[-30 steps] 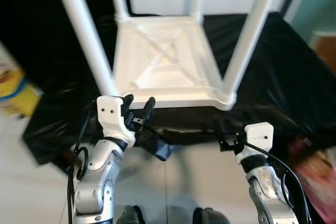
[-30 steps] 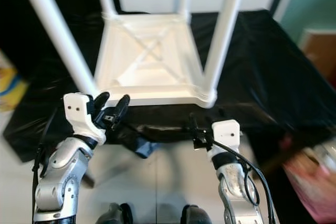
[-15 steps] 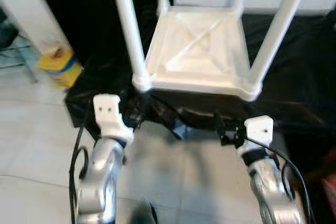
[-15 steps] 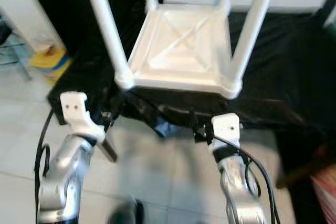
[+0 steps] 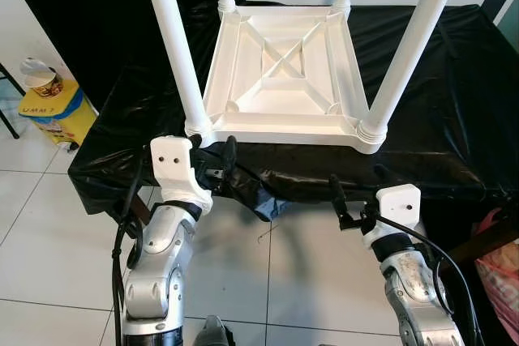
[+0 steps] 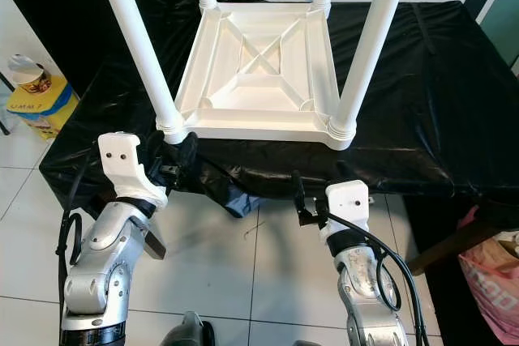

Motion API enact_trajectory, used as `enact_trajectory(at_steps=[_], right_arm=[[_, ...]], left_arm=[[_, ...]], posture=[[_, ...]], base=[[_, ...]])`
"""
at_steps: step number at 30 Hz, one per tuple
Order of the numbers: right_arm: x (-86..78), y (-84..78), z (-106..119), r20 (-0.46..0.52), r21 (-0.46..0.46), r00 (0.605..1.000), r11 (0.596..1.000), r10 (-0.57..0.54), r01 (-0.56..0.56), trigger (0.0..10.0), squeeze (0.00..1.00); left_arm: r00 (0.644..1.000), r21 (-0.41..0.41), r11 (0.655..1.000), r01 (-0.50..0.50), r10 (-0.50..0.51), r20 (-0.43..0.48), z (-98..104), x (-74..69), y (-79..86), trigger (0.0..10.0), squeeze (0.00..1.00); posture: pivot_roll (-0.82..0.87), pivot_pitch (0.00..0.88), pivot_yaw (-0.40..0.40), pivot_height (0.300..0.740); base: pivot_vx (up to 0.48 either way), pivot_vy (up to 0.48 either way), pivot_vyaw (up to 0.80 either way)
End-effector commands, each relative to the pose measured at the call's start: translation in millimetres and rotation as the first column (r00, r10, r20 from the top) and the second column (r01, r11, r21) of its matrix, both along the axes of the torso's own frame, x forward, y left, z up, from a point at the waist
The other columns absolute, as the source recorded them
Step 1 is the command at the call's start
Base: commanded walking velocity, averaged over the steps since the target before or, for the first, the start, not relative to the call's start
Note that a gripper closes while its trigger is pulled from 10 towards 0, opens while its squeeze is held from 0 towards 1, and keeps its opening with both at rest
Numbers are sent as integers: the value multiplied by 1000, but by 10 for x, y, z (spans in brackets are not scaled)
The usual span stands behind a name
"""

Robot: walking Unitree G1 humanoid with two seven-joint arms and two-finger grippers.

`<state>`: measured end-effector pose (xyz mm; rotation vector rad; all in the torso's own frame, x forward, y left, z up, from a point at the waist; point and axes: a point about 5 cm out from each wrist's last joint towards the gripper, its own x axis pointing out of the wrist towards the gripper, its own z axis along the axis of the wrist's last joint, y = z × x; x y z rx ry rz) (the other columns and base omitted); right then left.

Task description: Building children table

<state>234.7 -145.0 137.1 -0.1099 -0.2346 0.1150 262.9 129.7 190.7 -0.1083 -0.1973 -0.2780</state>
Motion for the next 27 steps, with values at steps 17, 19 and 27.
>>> enact_trajectory(at_steps=[17, 19, 27], right_arm=[[201, -250, 102, 41, -38, 990, 990, -132, 134, 10000, 0], [222, -258, 112, 42, -37, 990, 990, -134, 136, 10000, 0], [362, -300, 162, 51, -56, 989, 989, -137, 140, 10000, 0]], left_arm=[[999, -62, 997, 37, -37, 6, 12, 18, 26, 10000, 0], [999, -60, 997, 39, -39, 7, 14, 25, 36, 10000, 0], [999, -58, 998, 34, -32, 30, 62, 110, 108, 10000, 0]], posture=[[3, 96, -32, 740], [3, 96, -32, 740], [0, 79, -36, 740]], base=[[0, 0, 0], [0, 0, 0], [0, 0, 0]])
